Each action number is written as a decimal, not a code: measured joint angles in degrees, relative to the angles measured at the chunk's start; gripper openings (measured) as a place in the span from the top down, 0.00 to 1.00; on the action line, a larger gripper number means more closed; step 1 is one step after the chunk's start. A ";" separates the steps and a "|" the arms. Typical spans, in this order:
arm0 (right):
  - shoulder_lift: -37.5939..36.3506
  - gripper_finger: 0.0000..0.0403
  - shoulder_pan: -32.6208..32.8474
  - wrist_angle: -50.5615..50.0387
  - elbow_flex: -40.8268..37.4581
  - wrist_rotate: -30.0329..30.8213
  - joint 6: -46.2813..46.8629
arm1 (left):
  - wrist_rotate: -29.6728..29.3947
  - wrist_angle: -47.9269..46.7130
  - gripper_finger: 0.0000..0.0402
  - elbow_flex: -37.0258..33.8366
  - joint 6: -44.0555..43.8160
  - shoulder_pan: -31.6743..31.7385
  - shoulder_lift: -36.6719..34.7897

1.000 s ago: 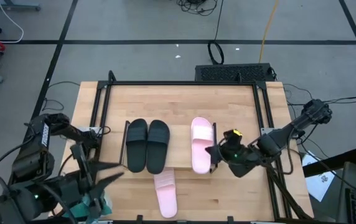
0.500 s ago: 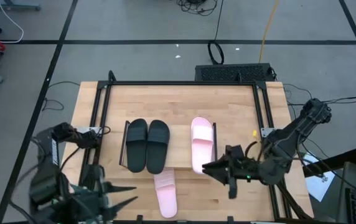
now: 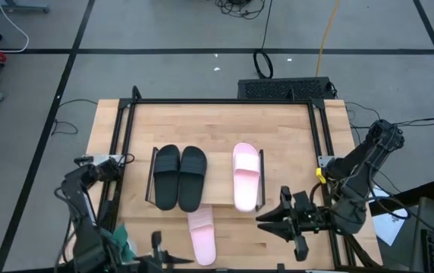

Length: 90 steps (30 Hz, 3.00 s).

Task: Pick and place slides into the shelf
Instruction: Put the pink slide on the shelf

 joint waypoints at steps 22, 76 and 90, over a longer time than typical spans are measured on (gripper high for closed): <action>0.02 0.81 0.42 -0.49 0.00 -0.02 -2.78 | 18.67 -22.34 0.73 -0.02 -22.68 5.09 15.31; 0.02 0.81 0.27 -6.93 -0.07 0.04 -7.26 | 23.15 -40.42 0.73 -1.29 -29.83 12.30 23.29; 0.02 0.81 0.27 -6.97 -0.07 0.11 -7.26 | 23.61 -39.63 0.73 -3.82 -28.19 13.77 23.27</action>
